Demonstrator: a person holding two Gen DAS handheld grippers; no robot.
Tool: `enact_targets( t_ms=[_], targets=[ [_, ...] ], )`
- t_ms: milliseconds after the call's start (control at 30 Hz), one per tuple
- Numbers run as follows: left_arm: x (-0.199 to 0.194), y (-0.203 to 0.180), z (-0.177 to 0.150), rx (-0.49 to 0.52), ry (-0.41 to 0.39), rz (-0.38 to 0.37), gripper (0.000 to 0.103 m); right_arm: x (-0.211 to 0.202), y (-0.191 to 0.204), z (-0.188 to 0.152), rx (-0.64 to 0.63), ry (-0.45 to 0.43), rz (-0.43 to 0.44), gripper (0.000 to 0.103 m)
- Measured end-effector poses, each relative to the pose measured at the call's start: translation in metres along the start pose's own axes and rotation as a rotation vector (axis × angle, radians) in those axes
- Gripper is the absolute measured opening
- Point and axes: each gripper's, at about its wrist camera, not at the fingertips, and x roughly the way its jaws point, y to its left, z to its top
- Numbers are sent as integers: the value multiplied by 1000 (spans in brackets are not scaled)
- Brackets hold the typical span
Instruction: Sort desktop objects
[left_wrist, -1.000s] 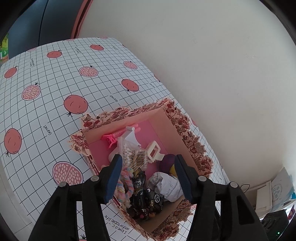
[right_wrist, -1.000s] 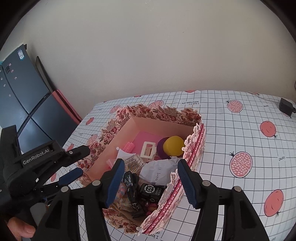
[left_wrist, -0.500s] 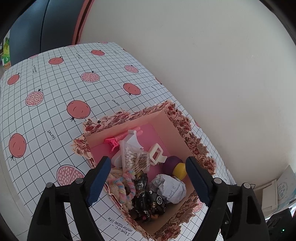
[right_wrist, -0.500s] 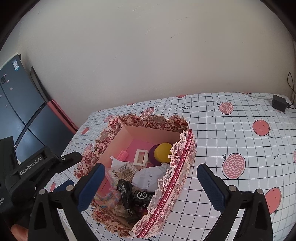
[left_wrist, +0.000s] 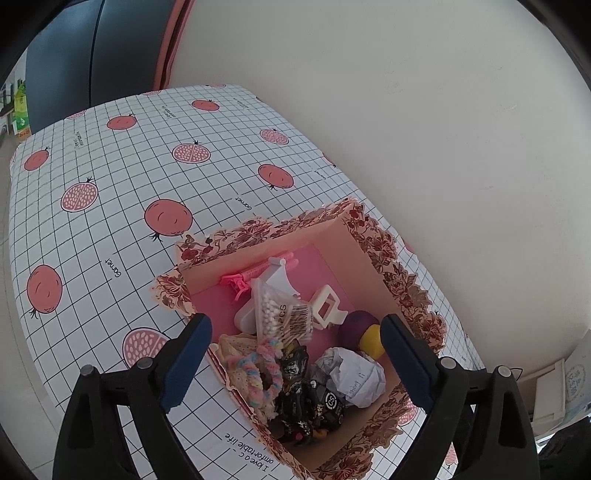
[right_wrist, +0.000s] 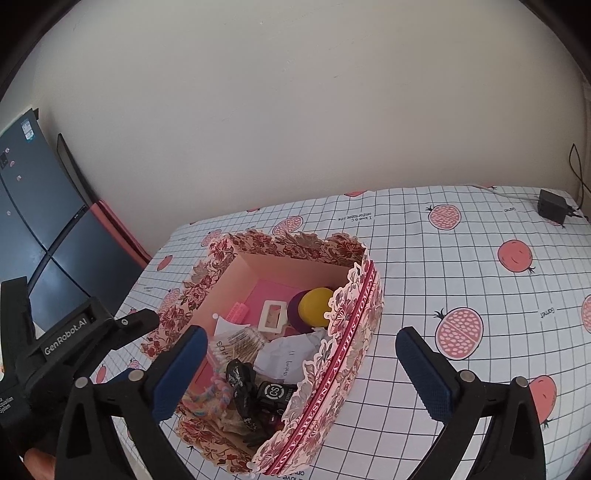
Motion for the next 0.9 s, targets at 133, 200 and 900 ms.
enact_targets(
  t_ms=[133, 200, 900],
  targets=[
    [2, -2, -1, 15, -3, 30, 99, 0, -1, 0, 3, 2, -3, 103],
    [2, -2, -2, 15, -2, 38, 100, 0, -2, 0, 2, 4, -5, 103],
    [3, -20, -24, 86, 49, 93, 103, -10, -24, -4, 57, 56, -43, 103]
  ],
)
